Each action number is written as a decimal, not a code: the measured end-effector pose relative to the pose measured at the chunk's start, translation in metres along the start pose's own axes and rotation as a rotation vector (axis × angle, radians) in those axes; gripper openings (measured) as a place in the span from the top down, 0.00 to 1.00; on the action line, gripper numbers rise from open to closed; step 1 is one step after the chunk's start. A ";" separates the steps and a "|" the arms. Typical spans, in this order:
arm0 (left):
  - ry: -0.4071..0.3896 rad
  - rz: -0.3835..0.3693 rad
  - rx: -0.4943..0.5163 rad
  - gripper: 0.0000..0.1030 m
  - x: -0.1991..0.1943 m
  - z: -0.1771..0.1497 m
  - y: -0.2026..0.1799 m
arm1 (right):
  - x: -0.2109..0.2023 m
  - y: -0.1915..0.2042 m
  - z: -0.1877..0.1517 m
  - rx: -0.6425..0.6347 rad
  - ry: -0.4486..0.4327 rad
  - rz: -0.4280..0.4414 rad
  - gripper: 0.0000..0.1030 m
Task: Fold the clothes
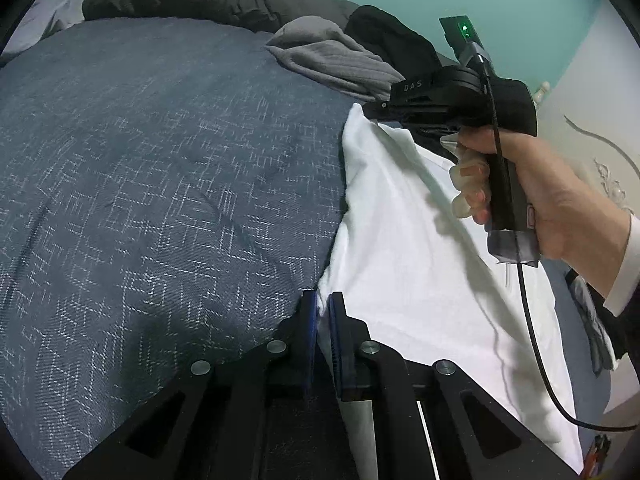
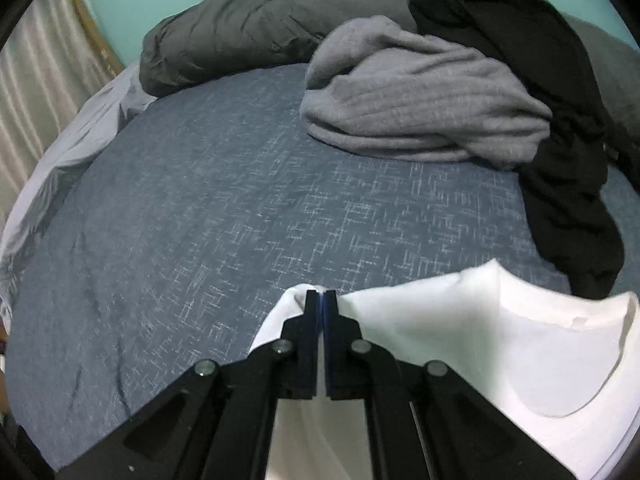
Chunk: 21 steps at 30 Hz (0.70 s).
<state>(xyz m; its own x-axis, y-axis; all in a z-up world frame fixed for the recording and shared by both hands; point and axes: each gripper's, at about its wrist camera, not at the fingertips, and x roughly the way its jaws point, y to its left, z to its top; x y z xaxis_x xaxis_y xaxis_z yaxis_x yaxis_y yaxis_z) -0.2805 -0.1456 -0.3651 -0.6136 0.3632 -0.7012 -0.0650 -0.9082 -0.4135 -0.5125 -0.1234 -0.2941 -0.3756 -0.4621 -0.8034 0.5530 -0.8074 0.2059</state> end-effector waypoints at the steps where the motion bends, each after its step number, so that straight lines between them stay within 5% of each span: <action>1: 0.000 -0.002 -0.003 0.94 0.000 0.000 0.001 | 0.003 -0.001 0.000 0.009 0.013 0.008 0.99; 6: 0.004 -0.001 -0.005 0.94 0.001 0.000 0.001 | -0.002 -0.001 0.002 0.048 -0.004 0.101 0.95; 10: 0.005 -0.002 -0.004 0.94 0.001 0.000 0.001 | -0.004 0.007 0.008 0.048 -0.001 0.134 0.65; 13: 0.006 0.008 0.009 0.94 0.001 -0.001 0.000 | 0.011 0.025 0.010 -0.066 0.078 0.051 0.67; 14: 0.006 0.009 0.011 0.94 0.001 -0.001 -0.001 | 0.013 0.028 0.008 -0.089 0.090 0.035 0.73; 15: 0.007 0.009 0.012 0.94 0.001 -0.001 -0.001 | 0.013 0.029 0.005 -0.104 0.094 0.023 0.93; 21: 0.013 0.009 0.013 0.94 0.001 -0.001 0.000 | 0.006 0.017 0.012 -0.069 0.033 -0.051 0.96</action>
<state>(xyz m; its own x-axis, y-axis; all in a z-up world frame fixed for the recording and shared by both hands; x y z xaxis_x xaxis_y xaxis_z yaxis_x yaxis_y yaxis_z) -0.2800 -0.1449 -0.3662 -0.6042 0.3578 -0.7119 -0.0700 -0.9139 -0.3999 -0.5140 -0.1440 -0.2889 -0.3802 -0.4079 -0.8301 0.5839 -0.8019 0.1266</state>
